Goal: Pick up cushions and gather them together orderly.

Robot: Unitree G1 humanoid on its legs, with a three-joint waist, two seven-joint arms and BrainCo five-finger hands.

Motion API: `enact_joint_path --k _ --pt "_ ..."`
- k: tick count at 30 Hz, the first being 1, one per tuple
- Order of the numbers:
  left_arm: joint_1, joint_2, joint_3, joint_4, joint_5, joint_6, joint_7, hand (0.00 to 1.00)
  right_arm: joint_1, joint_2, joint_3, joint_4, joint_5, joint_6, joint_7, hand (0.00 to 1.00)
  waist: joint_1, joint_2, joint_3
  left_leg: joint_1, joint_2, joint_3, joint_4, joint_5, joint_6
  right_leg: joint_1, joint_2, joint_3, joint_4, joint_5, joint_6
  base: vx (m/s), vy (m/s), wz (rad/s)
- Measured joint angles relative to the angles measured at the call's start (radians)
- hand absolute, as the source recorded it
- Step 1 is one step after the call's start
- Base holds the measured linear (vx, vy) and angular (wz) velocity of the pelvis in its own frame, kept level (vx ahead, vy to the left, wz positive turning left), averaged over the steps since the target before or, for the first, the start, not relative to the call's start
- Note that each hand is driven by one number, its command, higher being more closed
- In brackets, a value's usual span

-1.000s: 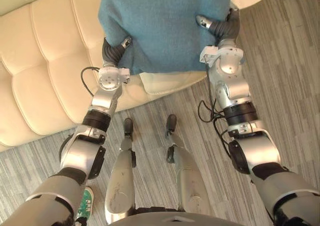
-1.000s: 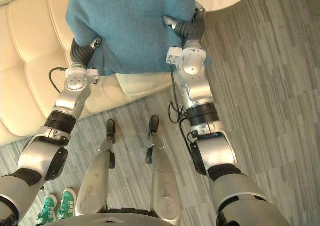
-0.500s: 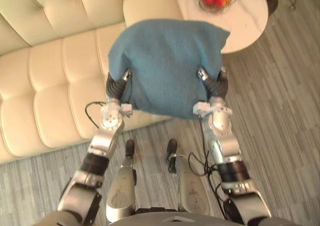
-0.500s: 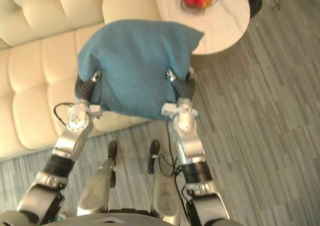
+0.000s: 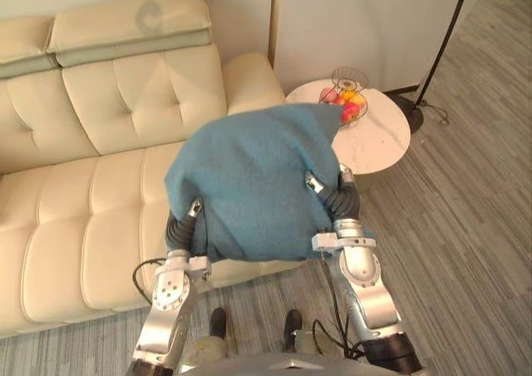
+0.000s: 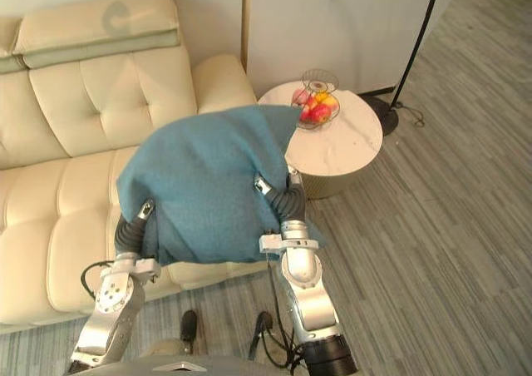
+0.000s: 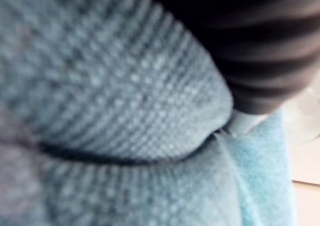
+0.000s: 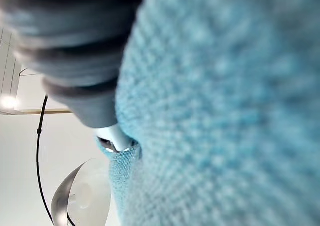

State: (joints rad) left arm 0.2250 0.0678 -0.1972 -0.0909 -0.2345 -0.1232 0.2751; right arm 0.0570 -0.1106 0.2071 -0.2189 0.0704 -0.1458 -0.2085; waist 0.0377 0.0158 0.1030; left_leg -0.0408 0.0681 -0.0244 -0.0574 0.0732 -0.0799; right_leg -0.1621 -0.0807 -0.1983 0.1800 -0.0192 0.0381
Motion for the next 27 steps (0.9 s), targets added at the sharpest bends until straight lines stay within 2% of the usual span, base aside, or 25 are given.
enact_joint_path --k 3,5,6,8,10,12,13,14,15,16,17,19,20,21,22,23,24,25,26,27 --pt "0.038 0.000 0.000 0.000 -0.004 0.000 -0.009 1.00 0.032 0.000 0.010 0.004 0.000 0.000 0.007 1.00 0.006 0.002 0.001 -0.046 -0.001 -0.005 0.126 -0.064 -0.002 0.031 0.000 -0.005 -0.011 0.004 -0.001 -0.03 0.032 0.06" --pt "0.041 -0.001 0.000 0.000 -0.019 0.000 -0.020 1.00 0.029 -0.010 0.009 0.014 0.000 0.000 0.006 1.00 0.007 0.005 0.000 -0.099 0.016 -0.012 0.195 -0.106 -0.012 0.037 -0.001 -0.035 -0.022 0.018 -0.008 -0.07 0.022 0.23" --pt "0.040 -0.001 0.000 0.000 -0.019 0.000 -0.020 1.00 0.026 -0.011 0.008 0.020 0.000 0.000 0.005 1.00 0.007 0.004 0.000 -0.104 0.023 0.004 0.194 -0.121 0.006 0.039 -0.001 -0.043 -0.032 0.027 -0.009 -0.12 0.017 0.50" --pt "0.011 -0.019 -0.002 0.003 -0.019 0.000 -0.022 1.00 -0.008 -0.021 -0.027 0.047 -0.031 0.000 -0.013 1.00 -0.015 0.006 -0.003 -0.173 0.097 0.209 0.220 -0.134 0.034 0.034 -0.028 -0.121 -0.116 0.085 -0.012 -0.14 0.069 0.77" --pt "-0.008 -0.032 -0.007 0.009 -0.019 0.000 -0.022 1.00 -0.027 -0.024 -0.048 0.071 -0.038 0.000 -0.022 1.00 -0.018 0.008 -0.003 -0.200 0.120 0.279 0.260 -0.146 0.052 0.024 -0.050 -0.144 -0.130 0.102 -0.012 -0.10 0.148 0.59" --pt "-0.042 -0.047 -0.029 0.046 -0.018 0.000 -0.022 1.00 -0.043 -0.028 -0.092 0.116 -0.040 0.002 -0.024 1.00 -0.038 0.028 -0.015 -0.212 0.185 0.395 0.340 -0.156 0.052 0.028 -0.101 -0.188 -0.148 0.117 0.012 -0.10 0.273 0.68" --pt "-0.042 -0.050 -0.033 0.050 -0.018 0.000 -0.022 1.00 -0.042 -0.028 -0.097 0.120 -0.040 0.003 -0.026 1.00 -0.043 0.039 -0.020 -0.205 0.197 0.410 0.341 -0.159 0.046 0.034 -0.105 -0.196 -0.155 0.122 0.024 -0.06 0.335 0.53" --pt "-0.044 -0.055 -0.043 0.061 -0.019 0.000 -0.022 1.00 -0.041 -0.032 -0.103 0.120 -0.042 0.005 -0.033 1.00 -0.053 0.063 -0.026 -0.190 0.216 0.423 0.321 -0.139 0.001 0.048 -0.111 -0.207 -0.168 0.132 0.048 -0.03 0.374 0.62" --pt "-0.059 -0.051 -0.048 0.083 -0.019 0.000 -0.025 1.00 -0.038 -0.024 -0.113 0.127 -0.056 0.009 -0.040 1.00 -0.063 0.051 -0.024 -0.186 0.175 0.431 0.317 -0.109 -0.016 0.063 -0.153 -0.217 -0.175 0.137 0.076 -0.03 0.468 0.68" --pt "-0.059 -0.036 -0.048 0.085 -0.019 0.000 -0.026 1.00 -0.033 -0.009 -0.112 0.128 -0.068 0.011 -0.040 1.00 -0.063 0.030 -0.028 -0.196 0.139 0.431 0.333 -0.130 0.001 0.065 -0.183 -0.196 -0.182 0.137 0.077 -0.02 0.395 0.59" --pt "-0.059 -0.029 -0.048 0.085 -0.019 0.000 -0.026 1.00 -0.031 -0.002 -0.112 0.128 -0.073 0.011 -0.040 1.00 -0.063 0.026 -0.029 -0.207 0.129 0.426 0.354 -0.145 0.011 0.067 -0.194 -0.191 -0.183 0.136 0.078 -0.01 0.433 0.38" --pt "-0.057 -0.017 -0.045 0.088 -0.018 0.000 -0.026 1.00 -0.030 0.018 -0.112 0.132 -0.076 0.014 -0.038 1.00 -0.044 0.026 -0.028 -0.257 0.120 0.417 0.483 -0.230 0.038 0.057 -0.230 -0.178 -0.143 0.121 0.101 0.00 0.373 0.14" --pt "-0.054 -0.006 -0.039 0.094 -0.018 0.000 -0.026 1.00 -0.032 0.033 -0.108 0.152 -0.076 0.014 -0.031 1.00 -0.031 0.025 -0.026 -0.273 0.116 0.426 0.560 -0.287 0.059 0.023 -0.262 -0.142 -0.060 0.097 0.108 0.01 0.280 -0.13" --pt "-0.055 -0.001 -0.037 0.098 -0.018 0.000 -0.026 1.00 -0.034 0.037 -0.107 0.162 -0.076 0.014 -0.029 1.00 -0.027 0.023 -0.025 -0.275 0.115 0.434 0.577 -0.301 0.070 0.006 -0.273 -0.130 -0.026 0.086 0.096 0.03 0.340 -0.27" --pt "-0.054 0.007 -0.033 0.109 -0.018 0.000 -0.026 1.00 -0.038 0.044 -0.102 0.184 -0.076 0.014 -0.027 1.00 -0.022 0.023 -0.024 -0.278 0.112 0.447 0.600 -0.321 0.087 -0.047 -0.291 -0.094 0.061 0.082 0.049 0.05 0.328 -0.35" --pt "-0.053 0.018 -0.025 0.114 -0.017 0.000 -0.026 1.00 -0.046 0.053 -0.095 0.211 -0.072 0.018 -0.025 1.00 -0.024 0.014 -0.018 -0.270 0.100 0.462 0.595 -0.330 0.102 -0.115 -0.303 -0.048 0.161 0.088 -0.013 0.05 0.310 -0.31" --pt "-0.053 0.022 -0.024 0.114 -0.017 0.000 -0.026 1.00 -0.046 0.057 -0.095 0.218 -0.072 0.019 -0.025 1.00 -0.028 0.010 -0.015 -0.269 0.096 0.461 0.592 -0.333 0.107 -0.135 -0.300 -0.025 0.197 0.084 -0.017 0.07 0.261 -0.10" --pt "-0.053 0.035 -0.023 0.114 -0.017 0.001 -0.026 1.00 -0.047 0.064 -0.095 0.235 -0.070 0.019 -0.025 1.00 -0.043 -0.008 -0.001 -0.251 0.081 0.454 0.571 -0.340 0.128 -0.164 -0.270 0.017 0.273 0.002 -0.002 0.11 0.161 0.16" --pt "-0.053 0.036 -0.024 0.127 -0.017 0.003 -0.028 1.00 -0.044 0.065 -0.095 0.238 -0.068 0.022 -0.021 1.00 -0.057 -0.022 0.011 -0.228 0.065 0.446 0.536 -0.335 0.136 -0.172 -0.189 0.057 0.303 -0.084 0.021 0.12 0.110 0.22" --pt "-0.053 0.035 -0.027 0.137 -0.017 0.003 -0.030 1.00 -0.045 0.061 -0.094 0.238 -0.068 0.022 -0.020 1.00 -0.064 -0.022 0.015 -0.215 0.058 0.444 0.517 -0.332 0.139 -0.173 -0.141 0.060 0.290 -0.113 0.028 0.12 0.033 0.16"
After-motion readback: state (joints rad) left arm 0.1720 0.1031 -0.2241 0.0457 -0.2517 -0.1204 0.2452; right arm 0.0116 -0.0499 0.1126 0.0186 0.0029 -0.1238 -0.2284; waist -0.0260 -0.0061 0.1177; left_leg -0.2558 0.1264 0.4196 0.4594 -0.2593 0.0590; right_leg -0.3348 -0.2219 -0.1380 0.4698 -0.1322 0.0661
